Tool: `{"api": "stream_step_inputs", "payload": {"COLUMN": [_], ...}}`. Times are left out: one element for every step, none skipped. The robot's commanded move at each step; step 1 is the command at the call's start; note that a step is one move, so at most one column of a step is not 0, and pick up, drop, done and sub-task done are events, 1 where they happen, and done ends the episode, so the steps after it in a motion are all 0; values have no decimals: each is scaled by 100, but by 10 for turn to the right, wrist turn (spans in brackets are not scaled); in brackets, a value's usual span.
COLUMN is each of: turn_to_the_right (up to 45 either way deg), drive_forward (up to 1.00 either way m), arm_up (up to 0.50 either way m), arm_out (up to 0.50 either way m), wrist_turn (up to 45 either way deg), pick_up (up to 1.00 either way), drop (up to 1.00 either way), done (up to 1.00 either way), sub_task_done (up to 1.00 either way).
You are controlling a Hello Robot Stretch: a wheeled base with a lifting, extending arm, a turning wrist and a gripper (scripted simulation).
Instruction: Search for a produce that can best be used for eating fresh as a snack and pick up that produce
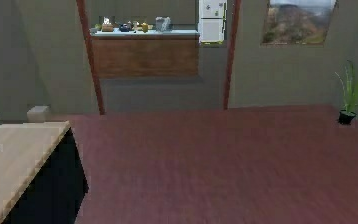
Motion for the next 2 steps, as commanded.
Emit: {"api": "stream_step_inputs", "payload": {"turn_to_the_right": [0,0], "drive_forward": [100,100], "arm_up": [0,0], "arm_out": [0,0], "wrist_turn": [0,0], "pick_up": [0,0], "drop": [0,0], "done": [0,0], "sub_task_done": [0,0]}}
